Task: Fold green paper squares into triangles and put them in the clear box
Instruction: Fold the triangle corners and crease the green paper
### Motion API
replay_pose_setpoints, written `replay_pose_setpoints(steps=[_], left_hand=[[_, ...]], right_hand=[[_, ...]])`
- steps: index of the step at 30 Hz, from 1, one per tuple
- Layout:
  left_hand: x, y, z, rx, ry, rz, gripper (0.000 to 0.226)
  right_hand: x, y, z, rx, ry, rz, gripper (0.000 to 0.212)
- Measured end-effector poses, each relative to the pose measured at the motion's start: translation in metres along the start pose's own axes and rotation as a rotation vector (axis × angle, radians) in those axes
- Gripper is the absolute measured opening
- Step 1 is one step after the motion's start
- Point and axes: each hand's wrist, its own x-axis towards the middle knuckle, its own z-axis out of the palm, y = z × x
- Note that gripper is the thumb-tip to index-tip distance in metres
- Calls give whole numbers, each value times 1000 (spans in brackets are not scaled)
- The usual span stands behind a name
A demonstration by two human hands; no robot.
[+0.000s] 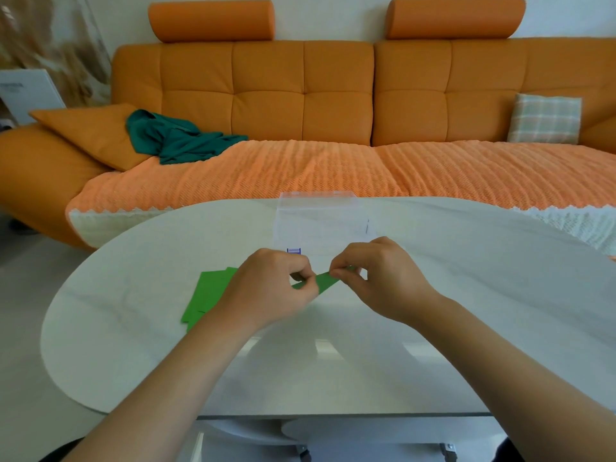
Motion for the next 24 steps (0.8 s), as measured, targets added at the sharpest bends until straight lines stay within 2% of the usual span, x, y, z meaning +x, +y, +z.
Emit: replay_pose_setpoints(steps=[6,10,13,15,18,22,24], left_hand=[[2,-17,-17,41,-46,-125,12],[3,-29,-26,141,-79,-194,11],[2,-32,-29,163,-16,-226,9],[0,-21,-27,27,23,-212,9],[-3,1,-15,-269,-107,-249,7],[-2,8,0,-327,-177,-247,8],[1,7,3,-380,-192,-284,13]], right_hand=[[0,16,-13,-11,49,97,7],[0,17,-14,-2,-21,227,9],[0,17,-16,50,-87,287,11],[0,13,-16,131,-156,273,13],[0,3,-15,230,-238,205,19],[0,-1,-13,320,-248,222,26],[-1,-1,-11,353,-190,253,37]])
